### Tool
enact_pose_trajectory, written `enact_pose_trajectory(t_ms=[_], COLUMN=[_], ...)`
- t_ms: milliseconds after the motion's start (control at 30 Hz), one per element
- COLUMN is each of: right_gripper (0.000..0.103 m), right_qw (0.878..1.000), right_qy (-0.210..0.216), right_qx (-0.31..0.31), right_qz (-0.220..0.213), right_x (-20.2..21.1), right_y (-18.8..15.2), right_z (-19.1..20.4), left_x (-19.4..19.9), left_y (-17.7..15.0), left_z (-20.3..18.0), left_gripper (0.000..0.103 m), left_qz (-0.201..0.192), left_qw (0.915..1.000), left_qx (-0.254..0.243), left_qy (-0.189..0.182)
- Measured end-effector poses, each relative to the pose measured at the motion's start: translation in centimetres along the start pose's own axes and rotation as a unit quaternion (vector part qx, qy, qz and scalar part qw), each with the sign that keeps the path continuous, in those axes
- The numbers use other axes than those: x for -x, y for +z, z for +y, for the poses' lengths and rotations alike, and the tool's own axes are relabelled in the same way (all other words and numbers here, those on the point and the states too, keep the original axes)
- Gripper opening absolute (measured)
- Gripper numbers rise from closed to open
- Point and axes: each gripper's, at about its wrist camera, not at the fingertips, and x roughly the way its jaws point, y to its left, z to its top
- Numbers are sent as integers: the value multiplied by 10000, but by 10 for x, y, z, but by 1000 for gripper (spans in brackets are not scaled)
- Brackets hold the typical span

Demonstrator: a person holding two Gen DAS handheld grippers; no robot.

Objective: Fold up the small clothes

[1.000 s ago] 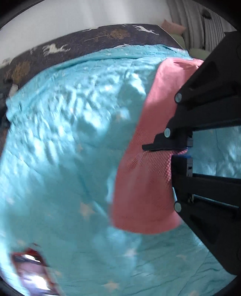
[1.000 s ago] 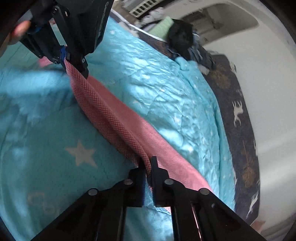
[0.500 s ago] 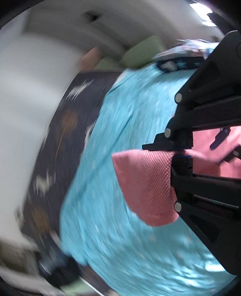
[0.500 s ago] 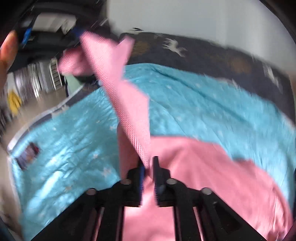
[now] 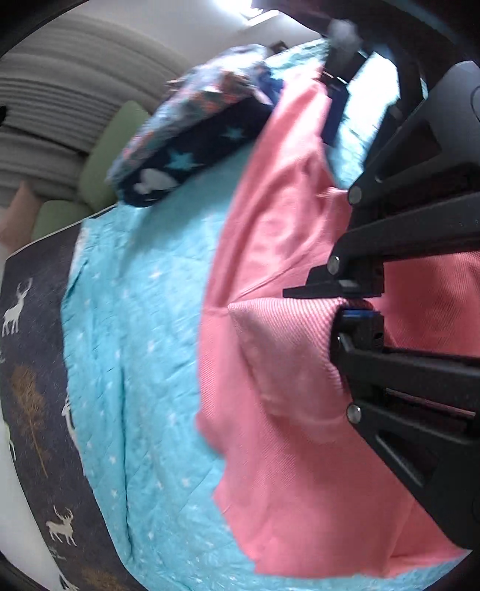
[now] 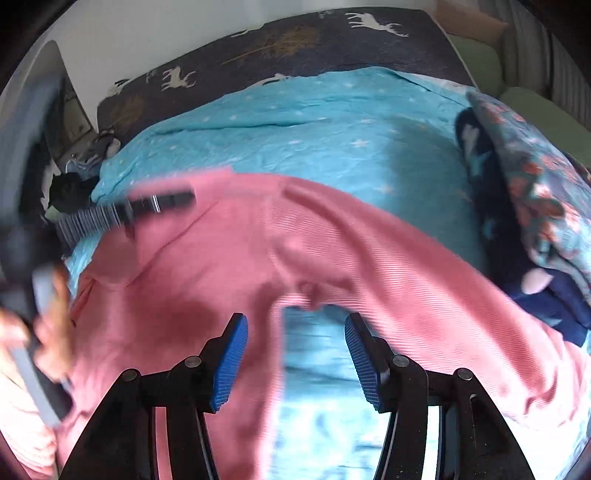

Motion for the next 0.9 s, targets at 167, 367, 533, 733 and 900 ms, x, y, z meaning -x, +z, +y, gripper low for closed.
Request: enact_pose_trajectory(t_ms=[167, 367, 533, 733, 900], right_gripper=[56, 56, 56, 57, 57], right_qw=[9993, 9970, 9979, 9823, 9650], right_qy=[342, 771, 568, -525, -1121], right_qx=[172, 2, 301, 1792, 2366], right_qz=[-44, 23, -69, 122, 137], right_x=[-8, -3, -1, -28, -56], right_y=[5, 10, 18, 8, 1], right_z=[0, -5, 14, 88, 128], left_x=[5, 55, 86, 80, 70], left_y=[-24, -54, -76, -92, -98], left_z=[-8, 6, 53, 106, 118], left_gripper=[19, 53, 55, 55, 55], left_qz=[134, -197, -410, -191, -76], left_qw=[9997, 9994, 9957, 9815, 9776], left_qx=[-173, -271, 100, 695, 724], left_qy=[128, 120, 823, 1774, 1974])
